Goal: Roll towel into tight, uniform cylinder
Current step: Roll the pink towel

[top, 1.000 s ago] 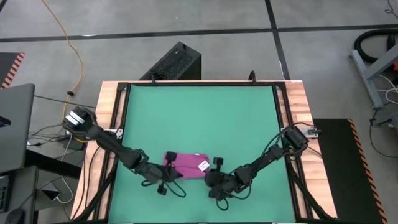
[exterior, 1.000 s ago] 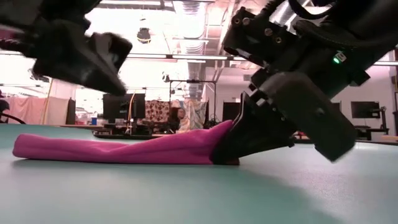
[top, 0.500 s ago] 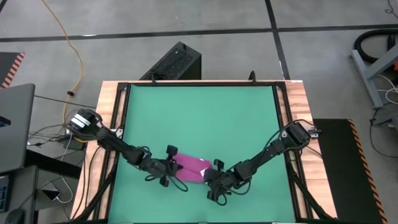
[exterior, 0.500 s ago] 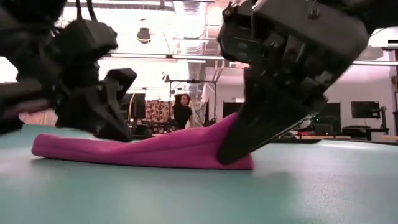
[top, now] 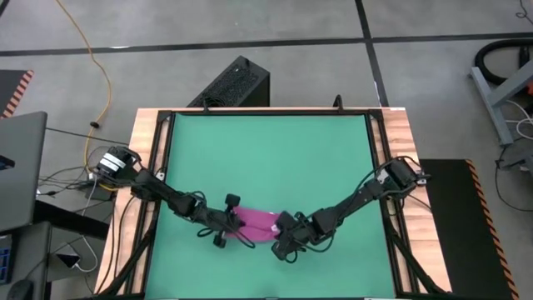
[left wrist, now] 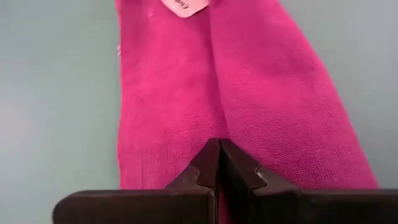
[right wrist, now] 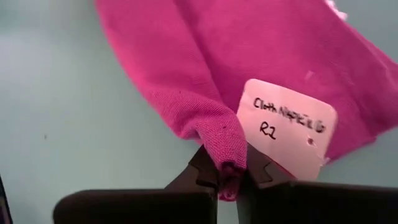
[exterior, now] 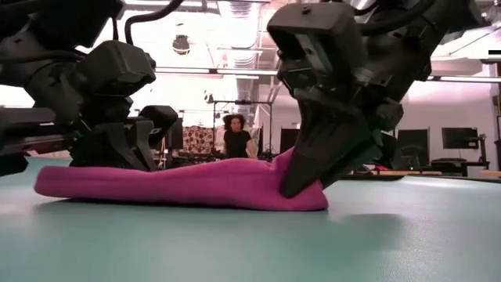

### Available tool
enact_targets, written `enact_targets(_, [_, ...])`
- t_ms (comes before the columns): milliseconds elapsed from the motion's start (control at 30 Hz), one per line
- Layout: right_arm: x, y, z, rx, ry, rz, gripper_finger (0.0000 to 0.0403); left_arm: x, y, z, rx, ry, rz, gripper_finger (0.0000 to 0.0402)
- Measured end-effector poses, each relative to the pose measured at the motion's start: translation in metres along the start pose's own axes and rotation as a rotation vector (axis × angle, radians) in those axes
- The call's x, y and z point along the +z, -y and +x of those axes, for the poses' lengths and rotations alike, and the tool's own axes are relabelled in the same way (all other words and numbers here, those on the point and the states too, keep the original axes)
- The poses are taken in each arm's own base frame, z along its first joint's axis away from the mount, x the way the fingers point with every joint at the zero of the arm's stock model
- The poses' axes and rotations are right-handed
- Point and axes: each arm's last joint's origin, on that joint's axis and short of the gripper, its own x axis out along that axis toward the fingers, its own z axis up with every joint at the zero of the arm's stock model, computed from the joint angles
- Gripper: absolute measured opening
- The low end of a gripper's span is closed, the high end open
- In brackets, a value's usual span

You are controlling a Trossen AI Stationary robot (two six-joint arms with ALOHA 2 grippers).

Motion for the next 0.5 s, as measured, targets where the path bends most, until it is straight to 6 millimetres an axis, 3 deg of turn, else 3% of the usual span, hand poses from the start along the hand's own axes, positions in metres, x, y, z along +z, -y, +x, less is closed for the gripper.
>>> enact_targets(167, [0.005,-0.002,-0.005,0.017,0.011,0.039,0.0033,0.000,0.003,0.000,-0.034,-0.004,-0.001,0.0000])
enact_targets(500, [0.019,-0.002,-0.034,-0.004,0.015,0.074,0.0033,-0.002,0.004,-0.001,-0.055,-0.022,-0.009,0.0000])
